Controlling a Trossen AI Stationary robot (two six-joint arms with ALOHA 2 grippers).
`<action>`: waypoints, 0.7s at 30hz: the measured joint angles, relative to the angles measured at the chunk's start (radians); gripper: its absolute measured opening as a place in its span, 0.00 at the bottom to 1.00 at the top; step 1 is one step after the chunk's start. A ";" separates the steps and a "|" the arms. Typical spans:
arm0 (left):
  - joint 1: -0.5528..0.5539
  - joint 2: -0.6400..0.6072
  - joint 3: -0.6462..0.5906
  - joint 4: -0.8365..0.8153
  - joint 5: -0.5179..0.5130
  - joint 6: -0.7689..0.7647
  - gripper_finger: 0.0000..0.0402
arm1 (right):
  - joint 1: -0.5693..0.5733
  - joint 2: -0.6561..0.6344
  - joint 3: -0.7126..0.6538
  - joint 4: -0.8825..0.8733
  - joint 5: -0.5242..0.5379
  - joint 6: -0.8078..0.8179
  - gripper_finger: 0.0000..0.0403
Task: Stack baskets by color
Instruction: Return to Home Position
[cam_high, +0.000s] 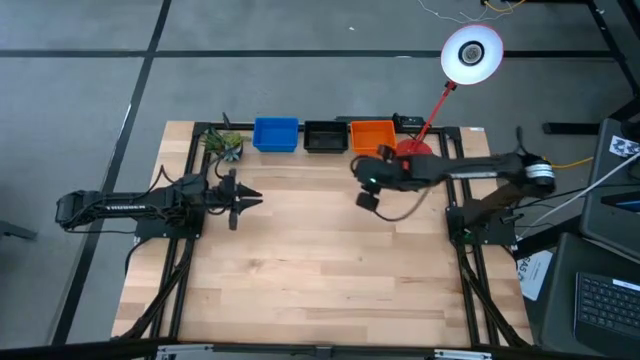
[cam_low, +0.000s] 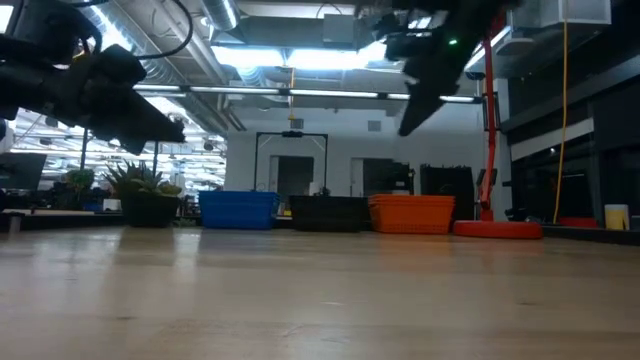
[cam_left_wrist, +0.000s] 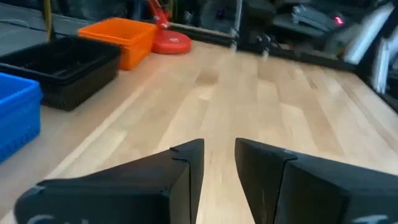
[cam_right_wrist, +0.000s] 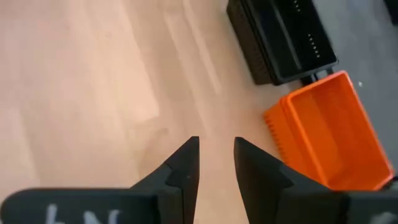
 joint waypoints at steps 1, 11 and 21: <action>-0.001 0.000 0.000 -0.006 0.022 0.022 0.21 | 0.016 -0.032 -0.036 0.027 0.002 0.024 0.25; -0.052 -0.005 0.000 0.037 0.110 0.126 0.21 | 0.213 -0.293 -0.306 0.164 0.045 0.266 0.25; -0.055 -0.004 0.000 0.007 0.040 0.116 0.21 | 0.408 -0.425 -0.518 0.312 0.162 0.278 0.25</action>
